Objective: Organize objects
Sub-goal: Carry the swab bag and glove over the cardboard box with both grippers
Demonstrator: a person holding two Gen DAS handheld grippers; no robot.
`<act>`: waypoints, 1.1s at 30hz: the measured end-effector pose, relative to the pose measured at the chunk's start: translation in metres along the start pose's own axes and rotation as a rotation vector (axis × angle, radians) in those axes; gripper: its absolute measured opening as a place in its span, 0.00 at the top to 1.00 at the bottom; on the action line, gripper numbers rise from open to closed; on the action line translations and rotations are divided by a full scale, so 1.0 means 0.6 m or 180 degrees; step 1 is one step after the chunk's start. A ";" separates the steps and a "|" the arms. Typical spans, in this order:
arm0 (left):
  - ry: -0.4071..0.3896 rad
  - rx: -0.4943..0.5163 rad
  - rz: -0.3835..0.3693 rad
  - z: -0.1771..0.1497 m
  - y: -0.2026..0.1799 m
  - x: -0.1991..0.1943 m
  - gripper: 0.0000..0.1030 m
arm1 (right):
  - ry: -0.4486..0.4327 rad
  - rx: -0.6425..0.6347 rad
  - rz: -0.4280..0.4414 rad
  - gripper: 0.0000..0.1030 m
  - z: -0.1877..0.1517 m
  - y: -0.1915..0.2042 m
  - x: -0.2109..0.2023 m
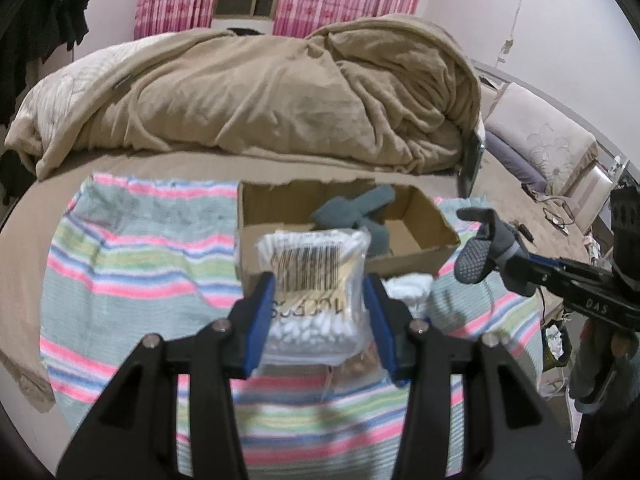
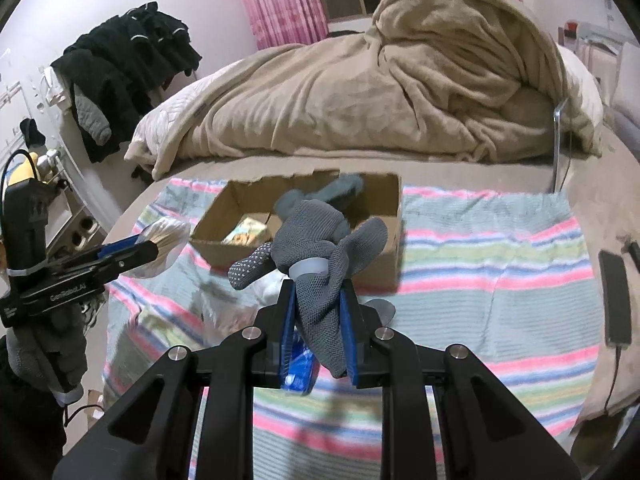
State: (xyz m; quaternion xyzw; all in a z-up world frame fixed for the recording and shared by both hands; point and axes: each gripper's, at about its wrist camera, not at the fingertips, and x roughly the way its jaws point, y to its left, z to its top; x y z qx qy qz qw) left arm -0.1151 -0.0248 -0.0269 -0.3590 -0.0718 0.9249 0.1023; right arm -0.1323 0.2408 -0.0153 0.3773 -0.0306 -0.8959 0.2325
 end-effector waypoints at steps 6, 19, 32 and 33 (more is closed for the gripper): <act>-0.0096 0.0045 -0.0040 0.033 -0.006 0.017 0.55 | -0.0049 -0.0036 -0.0046 0.78 0.030 -0.007 0.017; -0.0078 0.0071 -0.0108 0.067 -0.019 0.073 0.55 | -0.0130 -0.0147 -0.0147 0.78 0.091 -0.005 0.065; 0.0014 0.0163 0.0042 0.078 -0.010 0.142 0.55 | -0.0031 -0.0133 -0.0181 0.78 0.105 -0.029 0.124; 0.0025 0.0168 0.0054 0.080 -0.006 0.148 0.55 | -0.0020 -0.0126 -0.0183 0.78 0.106 -0.032 0.129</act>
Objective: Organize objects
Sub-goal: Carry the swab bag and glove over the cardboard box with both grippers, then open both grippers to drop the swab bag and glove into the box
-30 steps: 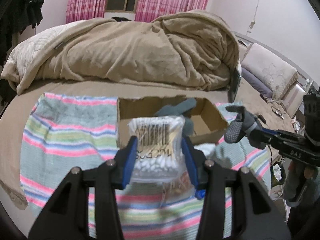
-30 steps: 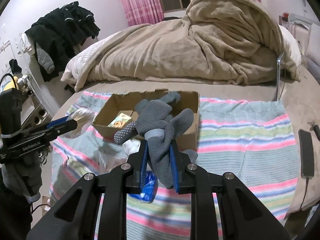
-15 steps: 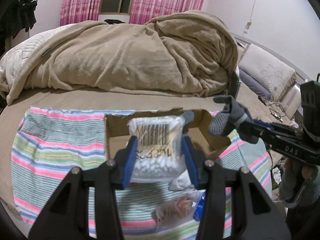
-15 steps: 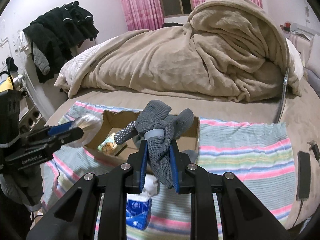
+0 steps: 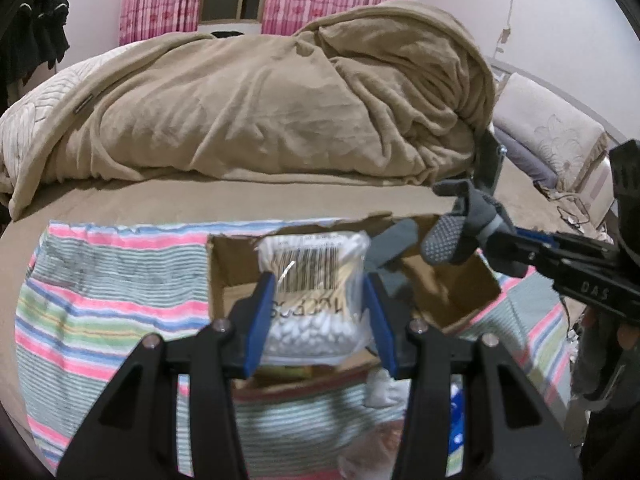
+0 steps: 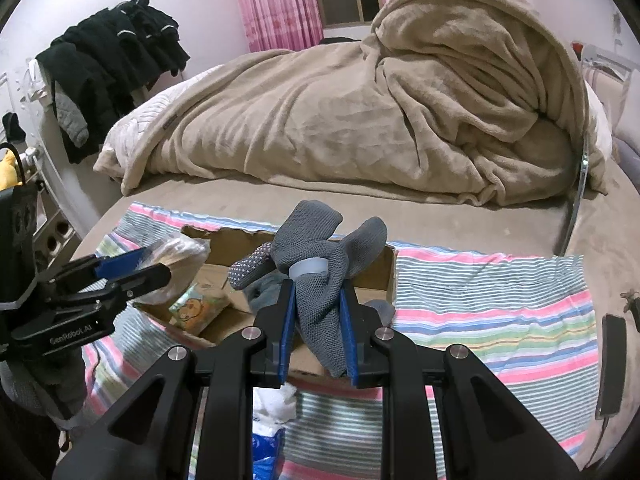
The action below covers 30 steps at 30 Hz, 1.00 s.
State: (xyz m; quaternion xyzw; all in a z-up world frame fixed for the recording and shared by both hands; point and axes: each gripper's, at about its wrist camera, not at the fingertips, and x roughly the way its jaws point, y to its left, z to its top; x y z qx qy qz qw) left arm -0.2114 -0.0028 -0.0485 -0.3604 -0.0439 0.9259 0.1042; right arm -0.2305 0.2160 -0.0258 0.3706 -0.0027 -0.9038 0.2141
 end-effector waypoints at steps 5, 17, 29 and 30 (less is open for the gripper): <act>0.0035 0.0020 0.0071 0.009 0.016 0.028 0.55 | 0.0051 0.0034 0.0001 0.78 -0.001 -0.008 0.022; 0.0150 0.0090 0.0108 0.011 0.024 0.087 0.55 | 0.0206 0.0034 -0.0106 0.78 -0.016 -0.015 0.077; 0.0206 0.0255 0.0316 0.005 0.005 0.092 0.46 | 0.0297 0.0053 -0.0189 0.74 -0.038 -0.010 0.094; 0.0193 0.0252 0.0313 0.005 0.003 0.087 0.46 | 0.0288 0.0062 -0.0187 0.72 -0.038 -0.009 0.091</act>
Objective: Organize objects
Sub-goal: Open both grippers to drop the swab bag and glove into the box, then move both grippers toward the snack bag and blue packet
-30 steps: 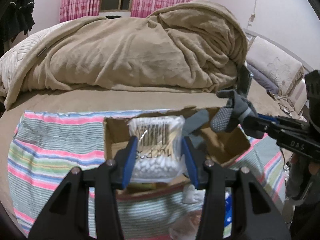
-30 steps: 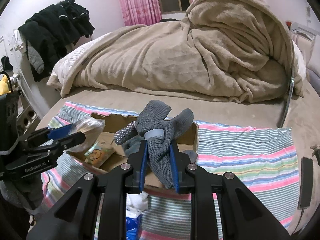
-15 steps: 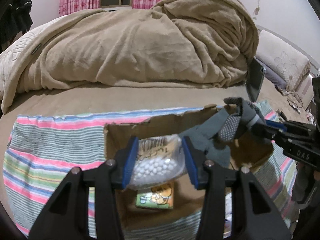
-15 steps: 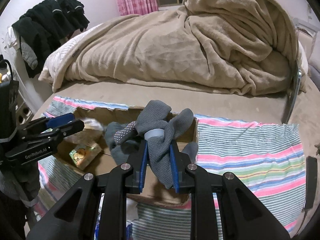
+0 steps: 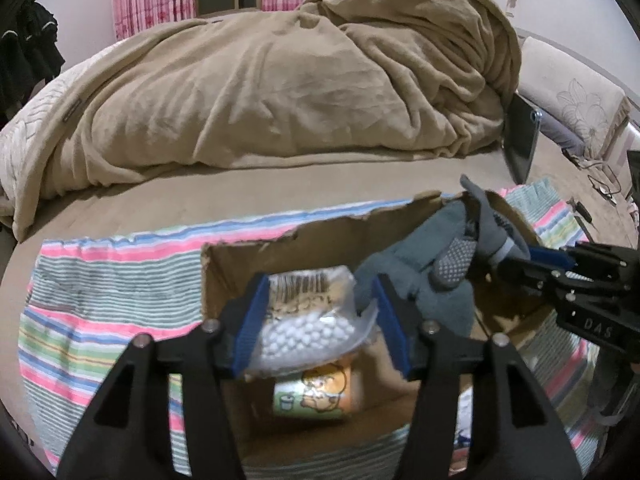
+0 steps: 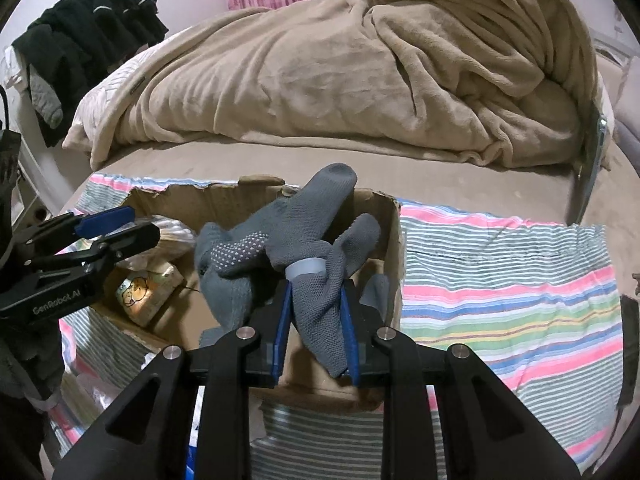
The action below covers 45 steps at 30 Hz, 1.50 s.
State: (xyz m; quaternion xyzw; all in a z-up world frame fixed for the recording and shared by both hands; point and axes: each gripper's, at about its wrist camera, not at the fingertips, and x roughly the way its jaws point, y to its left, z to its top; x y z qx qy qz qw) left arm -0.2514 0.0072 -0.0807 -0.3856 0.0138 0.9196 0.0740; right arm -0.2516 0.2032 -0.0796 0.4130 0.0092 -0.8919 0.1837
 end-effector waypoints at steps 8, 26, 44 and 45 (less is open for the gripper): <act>-0.0087 -0.0084 -0.0037 -0.006 -0.003 -0.054 0.46 | -0.0178 0.0023 0.0032 0.40 -0.003 0.012 -0.051; -0.0313 -0.0294 -0.0090 -0.044 0.001 -0.201 0.22 | -0.0359 0.0004 0.0031 0.35 -0.040 0.055 -0.162; -0.0079 -0.0423 -0.0215 -0.121 -0.018 -0.215 0.22 | -0.0260 -0.0001 0.0038 0.32 -0.089 0.068 -0.184; -0.0052 -0.0430 -0.0217 -0.126 -0.019 -0.211 0.22 | -0.0241 -0.0002 0.0043 0.32 -0.092 0.069 -0.181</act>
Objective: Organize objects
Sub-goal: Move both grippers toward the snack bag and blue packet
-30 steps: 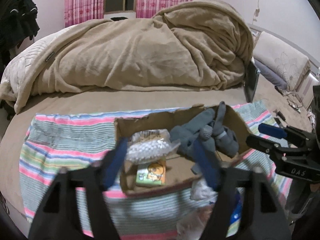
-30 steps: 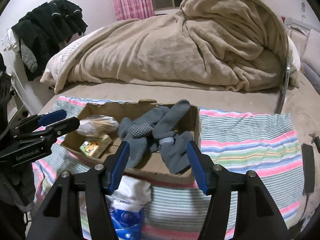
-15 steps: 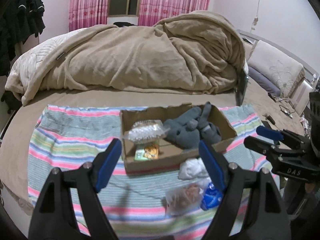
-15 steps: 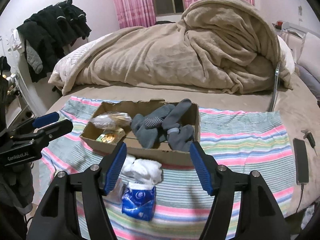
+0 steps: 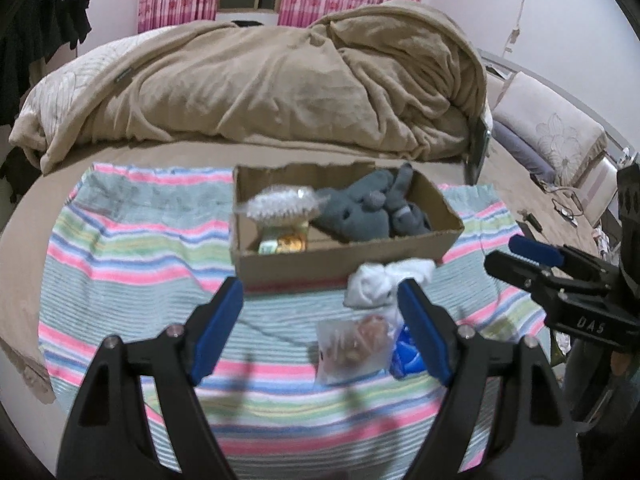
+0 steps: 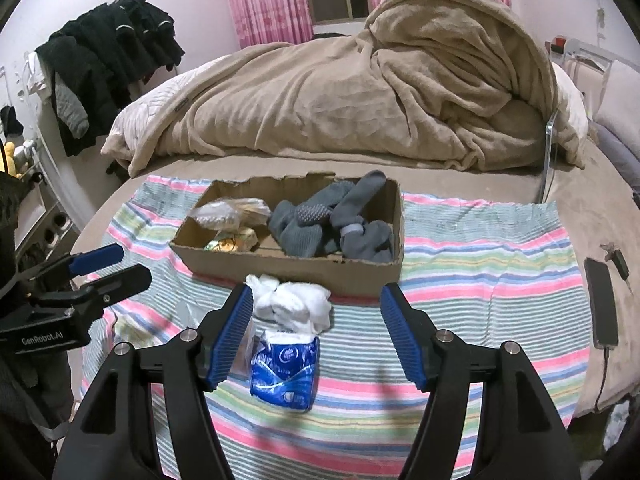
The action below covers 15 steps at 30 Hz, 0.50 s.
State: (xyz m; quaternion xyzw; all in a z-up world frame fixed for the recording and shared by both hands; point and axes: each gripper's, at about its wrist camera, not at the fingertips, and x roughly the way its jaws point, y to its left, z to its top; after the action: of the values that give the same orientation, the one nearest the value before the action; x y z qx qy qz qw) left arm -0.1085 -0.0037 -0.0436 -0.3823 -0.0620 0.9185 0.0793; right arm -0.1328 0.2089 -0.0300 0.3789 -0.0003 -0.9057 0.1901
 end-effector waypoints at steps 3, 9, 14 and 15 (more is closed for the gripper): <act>0.0067 -0.0018 -0.0006 -0.013 0.001 0.009 0.22 | 0.0047 0.0000 0.0009 0.32 -0.010 0.002 0.006; 0.0160 -0.0049 -0.0013 -0.033 0.005 0.020 0.22 | 0.0150 -0.0015 0.0034 0.32 -0.025 0.008 0.020; 0.0234 -0.0065 -0.0021 -0.044 0.007 0.032 0.22 | 0.0210 -0.0019 0.0053 0.32 -0.036 0.012 0.030; 0.0244 -0.0066 -0.0022 -0.045 0.007 0.033 0.22 | 0.0225 -0.0020 0.0055 0.32 -0.038 0.012 0.033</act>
State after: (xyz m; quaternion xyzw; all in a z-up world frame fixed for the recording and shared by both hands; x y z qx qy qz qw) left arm -0.1037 -0.0027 -0.0772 -0.4178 -0.0698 0.9023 0.0808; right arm -0.1273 0.1986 -0.0584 0.4101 0.0060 -0.8901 0.1990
